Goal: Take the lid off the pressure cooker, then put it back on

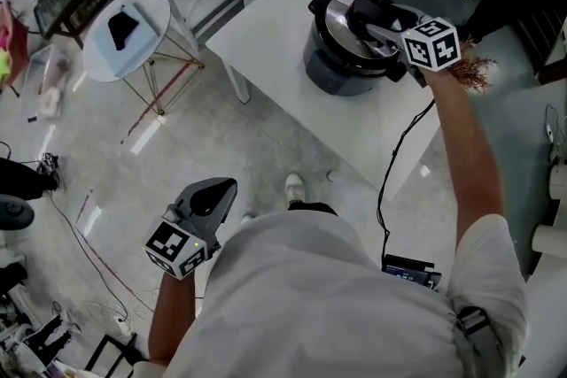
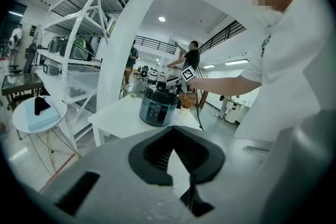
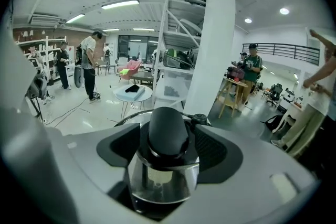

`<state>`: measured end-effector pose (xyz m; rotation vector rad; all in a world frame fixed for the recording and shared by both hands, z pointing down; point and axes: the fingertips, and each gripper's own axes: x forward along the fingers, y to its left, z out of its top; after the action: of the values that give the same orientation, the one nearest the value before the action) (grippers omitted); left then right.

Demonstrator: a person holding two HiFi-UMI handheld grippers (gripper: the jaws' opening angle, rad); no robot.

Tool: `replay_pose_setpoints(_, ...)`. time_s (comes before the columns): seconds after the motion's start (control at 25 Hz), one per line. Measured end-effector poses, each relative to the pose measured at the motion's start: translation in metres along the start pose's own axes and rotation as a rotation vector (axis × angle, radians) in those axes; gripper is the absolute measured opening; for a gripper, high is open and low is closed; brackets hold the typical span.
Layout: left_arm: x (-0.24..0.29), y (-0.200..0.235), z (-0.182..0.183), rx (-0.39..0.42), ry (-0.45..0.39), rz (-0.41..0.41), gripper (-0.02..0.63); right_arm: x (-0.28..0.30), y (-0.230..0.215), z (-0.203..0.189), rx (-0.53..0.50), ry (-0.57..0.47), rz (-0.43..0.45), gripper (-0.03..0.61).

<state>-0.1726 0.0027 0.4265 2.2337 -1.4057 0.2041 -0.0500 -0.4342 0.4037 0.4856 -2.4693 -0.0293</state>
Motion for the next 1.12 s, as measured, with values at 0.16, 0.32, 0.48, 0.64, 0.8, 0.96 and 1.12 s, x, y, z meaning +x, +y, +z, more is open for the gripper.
replay_pose_setpoints(0.16, -0.006, -0.003, 0.000, 0.023, -0.004, -0.035, 0.006, -0.022, 0.004, -0.008, 0.020, -0.001, -0.045, 0.339)
replay_pose_setpoints(0.32, -0.013, -0.006, -0.001, 0.045, -0.003, -0.068, 0.006, -0.045, 0.013, -0.022, 0.049, 0.001, -0.086, 0.330)
replay_pose_setpoints(0.48, -0.021, -0.013, -0.004, 0.071, 0.007, -0.105, 0.006, -0.070, 0.029, -0.037, 0.075, -0.001, -0.125, 0.315)
replay_pose_setpoints(0.64, -0.027, -0.022, -0.007, 0.094, 0.012, -0.139, 0.006, -0.093, 0.052, -0.057, 0.111, -0.008, -0.157, 0.299)
replay_pose_setpoints(0.8, -0.038, -0.027, -0.011, 0.109, 0.019, -0.161, 0.006, -0.111, 0.083, -0.074, 0.157, -0.028, -0.179, 0.284)
replay_pose_setpoints(0.96, -0.050, -0.032, -0.021, 0.119, 0.026, -0.183, 0.006, -0.126, 0.122, -0.093, 0.193, -0.046, -0.198, 0.252)
replay_pose_setpoints(1.12, -0.060, -0.036, -0.028, 0.125, 0.028, -0.201, 0.006, -0.136, 0.163, -0.109, 0.230, -0.066, -0.201, 0.232)
